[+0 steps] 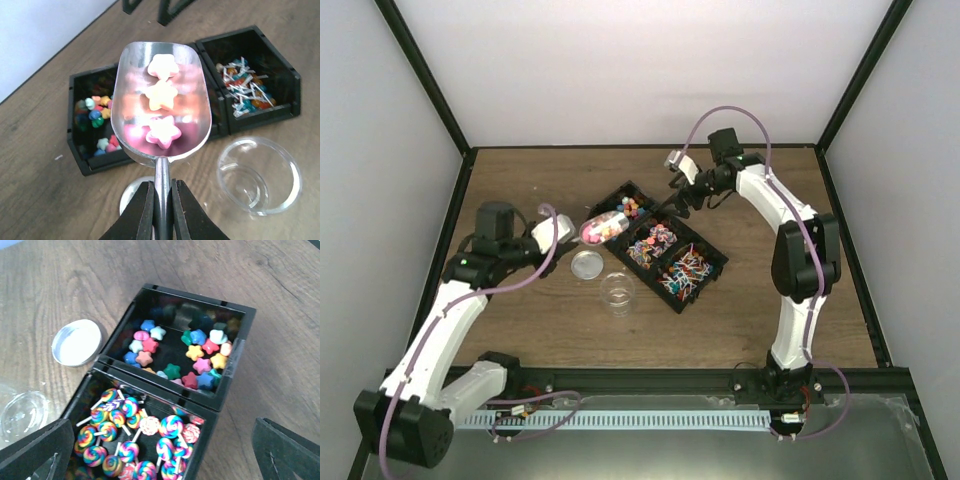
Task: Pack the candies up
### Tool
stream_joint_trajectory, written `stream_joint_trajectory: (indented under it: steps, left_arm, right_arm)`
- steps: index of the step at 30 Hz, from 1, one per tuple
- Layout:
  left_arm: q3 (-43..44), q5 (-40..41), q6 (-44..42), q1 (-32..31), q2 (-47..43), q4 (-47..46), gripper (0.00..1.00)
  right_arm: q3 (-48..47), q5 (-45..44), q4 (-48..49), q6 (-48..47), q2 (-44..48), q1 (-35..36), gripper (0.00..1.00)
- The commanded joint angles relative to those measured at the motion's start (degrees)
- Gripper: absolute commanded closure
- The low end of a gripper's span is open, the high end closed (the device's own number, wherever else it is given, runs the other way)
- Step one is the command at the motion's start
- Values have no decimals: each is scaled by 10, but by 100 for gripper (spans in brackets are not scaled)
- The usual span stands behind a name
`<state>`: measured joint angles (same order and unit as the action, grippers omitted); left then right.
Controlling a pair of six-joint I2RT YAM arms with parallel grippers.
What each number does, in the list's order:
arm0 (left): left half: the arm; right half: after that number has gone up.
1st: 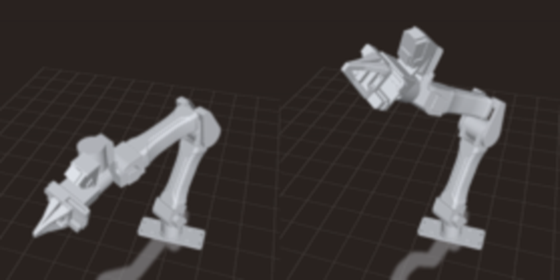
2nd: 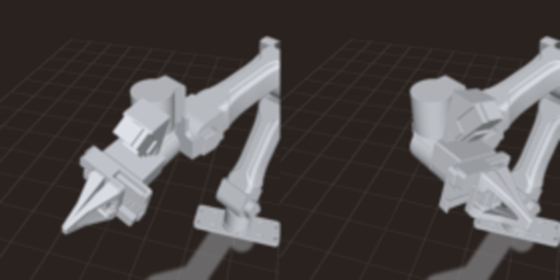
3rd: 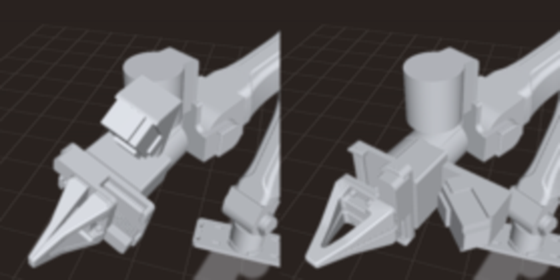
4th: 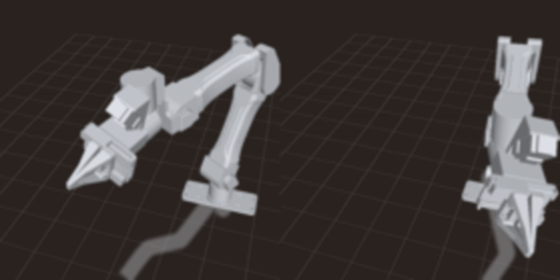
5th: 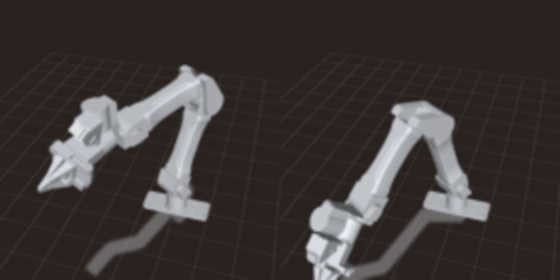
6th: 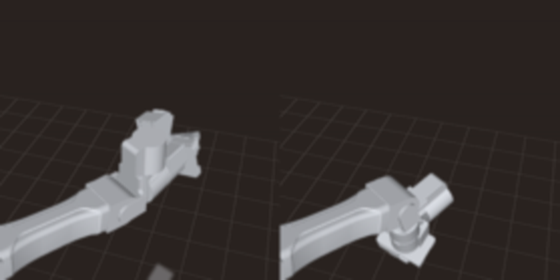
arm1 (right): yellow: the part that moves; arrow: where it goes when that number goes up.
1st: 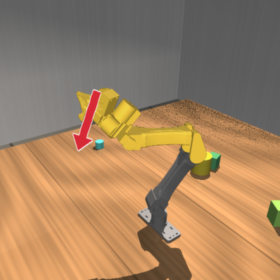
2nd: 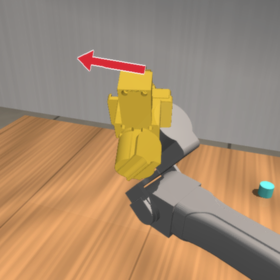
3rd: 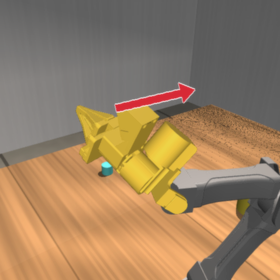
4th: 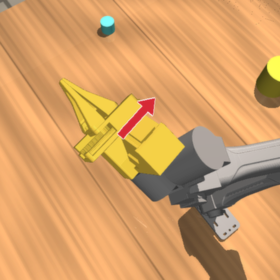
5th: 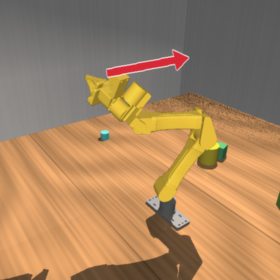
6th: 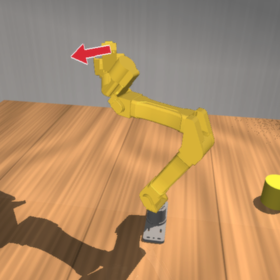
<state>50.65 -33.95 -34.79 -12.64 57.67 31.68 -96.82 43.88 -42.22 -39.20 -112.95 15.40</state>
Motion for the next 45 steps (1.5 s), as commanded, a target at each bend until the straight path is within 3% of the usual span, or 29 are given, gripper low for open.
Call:
stream_joint_trajectory:
  steps: [1,12,19,45]
  left_arm:
    - [-6,-30,-90,4,-56,124,96]
    - [16,-15,-146,4,-125,284,96]
    - [59,21,-165,4,-73,347,96]
    - [110,77,-231,-11,-17,409,96]
  right_arm:
    - [23,39,-21,4,31,8,0]
    - [75,49,-26,20,47,17,0]
    - [83,52,-1,17,41,18,0]
    - [97,62,19,14,35,18,0]
